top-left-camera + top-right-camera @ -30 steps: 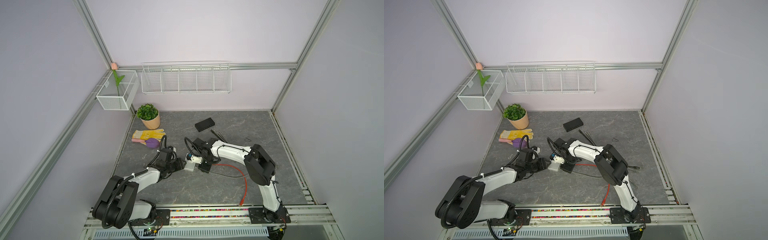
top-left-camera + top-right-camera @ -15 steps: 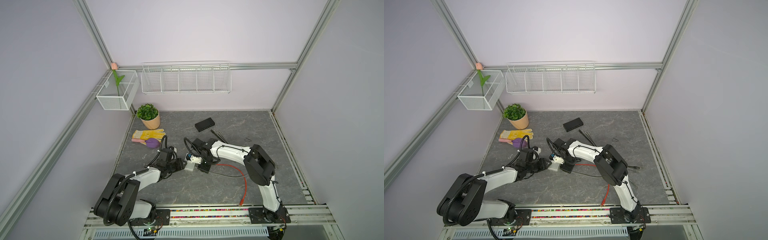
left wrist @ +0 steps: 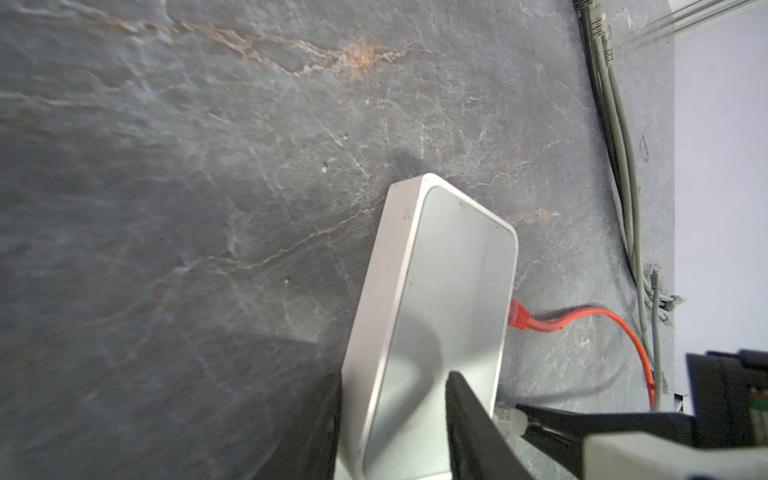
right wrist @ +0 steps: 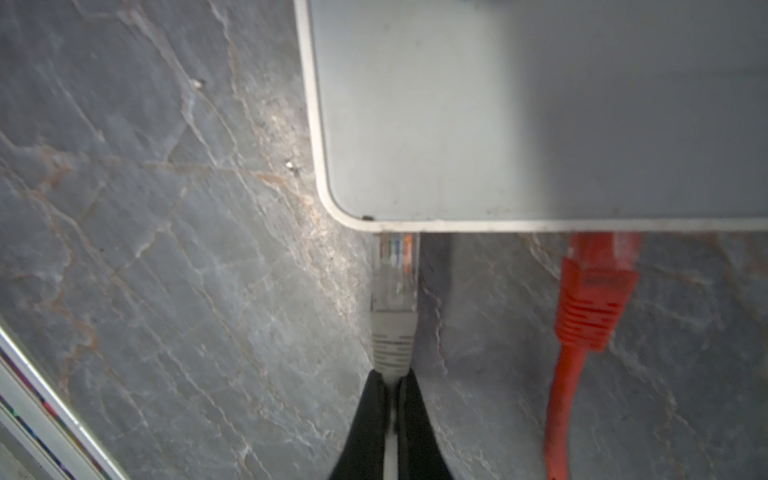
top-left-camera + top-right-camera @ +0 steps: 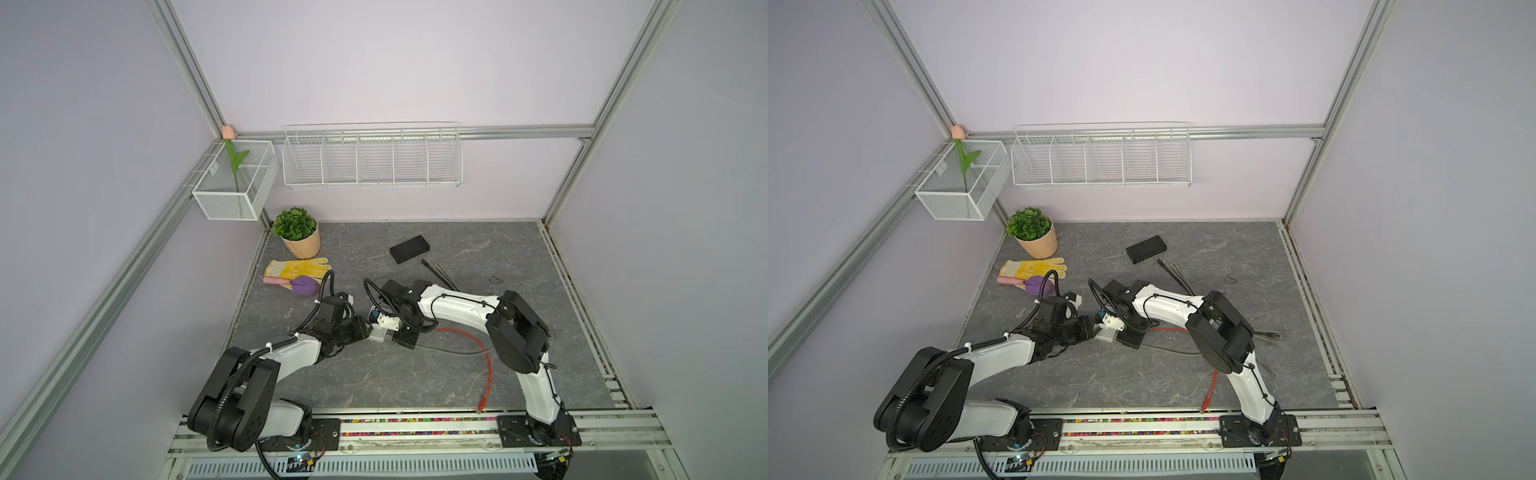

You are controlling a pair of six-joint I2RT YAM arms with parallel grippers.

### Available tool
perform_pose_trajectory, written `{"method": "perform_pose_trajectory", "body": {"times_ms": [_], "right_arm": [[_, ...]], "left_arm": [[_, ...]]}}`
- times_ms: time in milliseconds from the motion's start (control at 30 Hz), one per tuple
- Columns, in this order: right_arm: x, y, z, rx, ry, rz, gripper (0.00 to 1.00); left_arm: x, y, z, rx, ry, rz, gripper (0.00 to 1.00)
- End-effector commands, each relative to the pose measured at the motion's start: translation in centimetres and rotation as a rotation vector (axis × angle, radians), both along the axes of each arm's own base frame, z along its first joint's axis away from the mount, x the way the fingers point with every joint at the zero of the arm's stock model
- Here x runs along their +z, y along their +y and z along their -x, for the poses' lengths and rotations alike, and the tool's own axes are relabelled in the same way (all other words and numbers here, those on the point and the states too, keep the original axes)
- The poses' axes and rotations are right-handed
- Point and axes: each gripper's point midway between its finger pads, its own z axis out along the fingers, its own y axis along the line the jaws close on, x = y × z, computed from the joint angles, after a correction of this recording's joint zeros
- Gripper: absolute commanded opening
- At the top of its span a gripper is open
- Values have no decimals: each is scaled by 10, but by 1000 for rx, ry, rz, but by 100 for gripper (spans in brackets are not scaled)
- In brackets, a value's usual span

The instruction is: Insert the plug into the switch port

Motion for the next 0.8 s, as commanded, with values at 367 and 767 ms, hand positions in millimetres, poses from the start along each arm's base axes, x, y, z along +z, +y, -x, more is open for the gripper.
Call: {"method": "perform_pose_trajectory", "body": {"times_ms": [367, 767], "right_arm": [[-4, 5, -9, -8, -43, -7, 7], [-6, 10, -4, 8, -30, -11, 7]], "left_arm": [[2, -4, 1, -37, -12, 10, 40], [2, -6, 1, -46, -11, 18, 39]]}}
